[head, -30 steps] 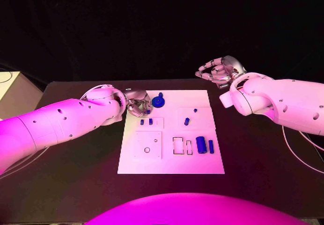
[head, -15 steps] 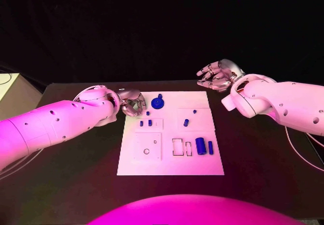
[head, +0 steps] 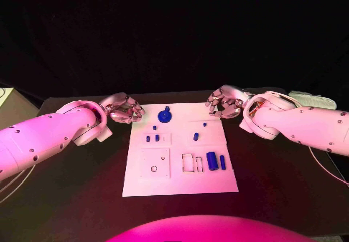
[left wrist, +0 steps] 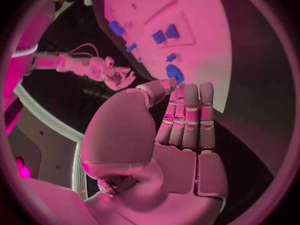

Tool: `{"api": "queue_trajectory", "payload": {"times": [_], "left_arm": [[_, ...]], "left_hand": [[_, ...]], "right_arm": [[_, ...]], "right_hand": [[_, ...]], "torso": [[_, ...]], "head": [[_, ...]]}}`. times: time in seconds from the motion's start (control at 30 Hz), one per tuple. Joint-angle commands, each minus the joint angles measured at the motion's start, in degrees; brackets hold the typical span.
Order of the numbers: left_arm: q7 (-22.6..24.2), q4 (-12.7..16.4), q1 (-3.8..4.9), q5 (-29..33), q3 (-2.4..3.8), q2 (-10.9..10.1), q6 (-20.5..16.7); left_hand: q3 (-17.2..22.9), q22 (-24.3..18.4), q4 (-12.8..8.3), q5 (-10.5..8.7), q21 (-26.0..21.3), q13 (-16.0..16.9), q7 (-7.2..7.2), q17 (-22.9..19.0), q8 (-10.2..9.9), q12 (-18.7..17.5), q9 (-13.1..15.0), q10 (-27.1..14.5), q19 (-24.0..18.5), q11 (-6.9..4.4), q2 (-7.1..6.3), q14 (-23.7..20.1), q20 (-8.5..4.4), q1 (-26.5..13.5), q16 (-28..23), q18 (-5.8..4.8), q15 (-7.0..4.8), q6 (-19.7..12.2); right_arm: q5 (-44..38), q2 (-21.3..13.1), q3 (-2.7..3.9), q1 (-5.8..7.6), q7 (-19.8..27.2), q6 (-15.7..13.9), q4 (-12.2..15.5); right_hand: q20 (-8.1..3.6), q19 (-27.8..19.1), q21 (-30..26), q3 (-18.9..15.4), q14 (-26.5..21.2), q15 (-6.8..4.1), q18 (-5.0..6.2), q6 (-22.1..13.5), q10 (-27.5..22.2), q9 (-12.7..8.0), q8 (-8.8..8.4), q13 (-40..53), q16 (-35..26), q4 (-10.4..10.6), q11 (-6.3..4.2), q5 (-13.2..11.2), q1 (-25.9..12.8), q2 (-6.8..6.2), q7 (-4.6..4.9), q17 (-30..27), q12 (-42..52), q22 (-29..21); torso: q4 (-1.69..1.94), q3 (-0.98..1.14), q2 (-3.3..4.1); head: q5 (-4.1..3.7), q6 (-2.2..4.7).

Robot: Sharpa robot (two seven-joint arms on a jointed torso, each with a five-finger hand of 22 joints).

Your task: Assemble the parts on the task board

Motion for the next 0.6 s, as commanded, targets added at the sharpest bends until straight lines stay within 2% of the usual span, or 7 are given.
{"api": "queue_trajectory", "payload": {"times": [0.03, 0.17, 0.27, 0.43, 0.6], "left_arm": [[7.95, 1.66, 0.02, 25.84, 0.11, -1.28, 0.45], [9.72, 3.44, 0.01, 32.09, 0.14, -2.84, 1.65], [10.64, 4.61, 0.00, 35.19, 0.15, -3.74, 2.13], [11.50, 5.80, -0.01, 38.27, 0.15, -4.52, 2.25], [12.07, 6.53, -0.02, 39.94, 0.15, -4.95, 2.24]], "left_hand": [[-1.69, -1.70, 0.98, -0.29, -3.01, -0.47, 0.35, -1.33, -0.39, 0.04, -0.17, -1.98, -1.54, 0.63, 0.09, -2.38, 0.78, -1.30, -2.34, 0.71, 0.78, -1.03], [-3.81, -4.02, 2.07, -0.29, -6.57, -0.77, 0.55, -2.58, 0.03, 0.61, -0.14, -2.99, -1.95, 1.02, 0.10, -4.00, 1.44, -1.66, -4.05, 0.80, 1.31, -1.33], [-4.03, -4.31, 2.17, -0.27, -6.97, -0.80, 0.56, -2.72, 0.10, 0.74, -0.15, -3.04, -1.85, 1.05, 0.14, -4.08, 1.49, -1.59, -4.18, 0.80, 1.31, -1.36], [-4.27, -4.71, 2.31, -0.21, -7.46, -0.81, 0.63, -2.92, 0.28, 1.08, -0.12, -2.88, -1.46, 1.03, 0.45, -3.99, 1.49, -1.35, -4.28, 0.84, 1.28, -1.27], [-4.43, -5.00, 2.34, -0.16, -7.79, -0.83, 0.62, -3.08, 0.48, 1.35, -0.08, -2.73, -1.10, 0.99, 0.64, -3.85, 1.45, -1.08, -4.34, 0.87, 1.22, -1.11]], "right_arm": [[-13.67, -0.07, -0.01, -0.65, -2.84, 1.51, 0.53], [-16.60, 0.02, -0.02, -1.33, -4.06, 1.25, 1.09], [-18.14, 0.34, -0.02, -1.80, -4.85, 1.27, 1.32], [-19.83, 1.16, -0.02, -2.52, -6.15, 1.33, 1.25], [-20.94, 2.07, -0.02, -2.98, -7.17, 1.59, 0.81]], "right_hand": [[0.26, 0.46, -0.65, -1.44, 1.55, 0.61, 0.38, 0.12, 0.22, -0.18, -0.58, -1.12, -0.41, -0.31, 0.12, -0.45, -1.11, 0.01, 0.23, -0.19, -0.83, 5.14], [0.46, 0.34, -1.18, -3.41, 1.50, 0.85, 0.48, -0.30, -0.09, -0.46, -1.34, -2.35, -0.61, -1.00, 0.41, -0.54, -1.93, 0.03, 0.59, -0.46, -1.68, 4.85], [0.55, 0.15, -1.80, -4.29, 1.48, 0.92, 0.60, -0.36, -0.20, -0.56, -1.63, -2.89, -0.69, -1.24, 0.49, -0.60, -2.15, 0.06, 0.62, -0.57, -1.98, 4.47], [0.34, 0.38, -1.45, -4.29, 1.49, 0.63, 0.56, 0.08, 0.15, -0.62, -1.79, -3.72, -1.03, -1.49, -0.02, 0.16, -1.76, 0.42, -0.08, -1.34, -2.24, 4.71], [0.02, 0.69, -0.97, -3.07, 1.67, 0.24, 0.44, 1.00, 0.94, -0.60, -1.79, -4.74, -1.05, -1.46, -0.41, 1.00, -1.40, 0.61, -0.49, -1.54, -2.57, 5.04]], "torso": [[0.10, 0.00, 0.04], [0.13, -0.13, 0.08], [0.15, -0.14, 0.07], [0.24, -0.19, 0.02], [0.16, -0.18, 0.12]], "head": [[-0.65, 0.31], [-0.70, 0.44], [-0.80, 0.36], [-0.97, 0.11], [-0.78, 0.10]]}}
